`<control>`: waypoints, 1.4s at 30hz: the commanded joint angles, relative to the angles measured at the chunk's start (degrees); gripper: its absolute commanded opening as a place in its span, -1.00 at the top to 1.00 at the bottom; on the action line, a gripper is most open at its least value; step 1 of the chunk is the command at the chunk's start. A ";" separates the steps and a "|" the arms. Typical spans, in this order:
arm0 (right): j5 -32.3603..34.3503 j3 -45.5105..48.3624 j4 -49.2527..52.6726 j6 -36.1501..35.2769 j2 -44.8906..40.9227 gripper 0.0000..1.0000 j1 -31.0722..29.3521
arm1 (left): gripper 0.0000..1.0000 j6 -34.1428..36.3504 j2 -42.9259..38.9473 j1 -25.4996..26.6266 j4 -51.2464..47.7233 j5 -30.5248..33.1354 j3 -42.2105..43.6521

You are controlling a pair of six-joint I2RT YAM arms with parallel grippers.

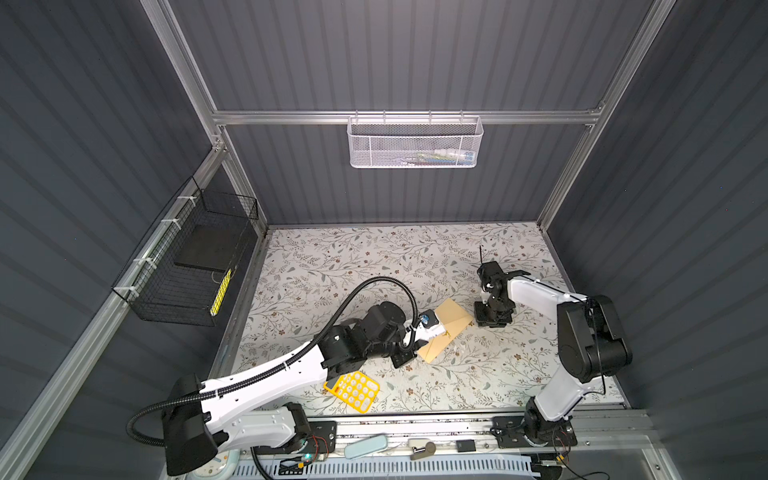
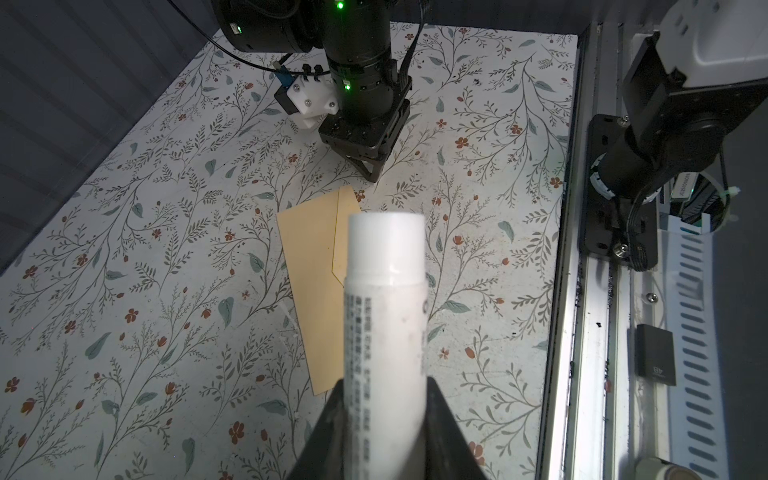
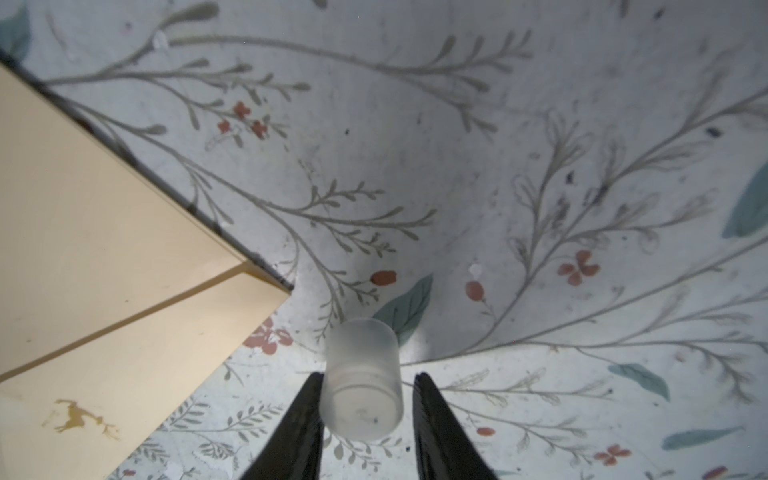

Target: Place the letter into the envelope and seal it

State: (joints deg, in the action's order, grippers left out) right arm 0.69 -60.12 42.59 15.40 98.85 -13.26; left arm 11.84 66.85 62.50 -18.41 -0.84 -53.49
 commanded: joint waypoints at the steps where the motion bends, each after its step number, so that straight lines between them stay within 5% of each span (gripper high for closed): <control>1: 0.75 -0.47 0.30 0.12 0.38 0.28 0.25 | 0.81 -0.68 -0.79 0.25 0.42 0.65 0.06; 42: -0.63 0.78 2.74 -0.45 -7.99 0.49 0.08 | 0.83 -4.79 2.59 0.17 7.09 -1.66 1.91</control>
State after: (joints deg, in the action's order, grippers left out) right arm 1.19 -60.12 43.79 15.16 93.34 -13.28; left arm 8.80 68.55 62.50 -14.55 -1.54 -52.23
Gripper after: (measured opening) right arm 0.271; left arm 0.274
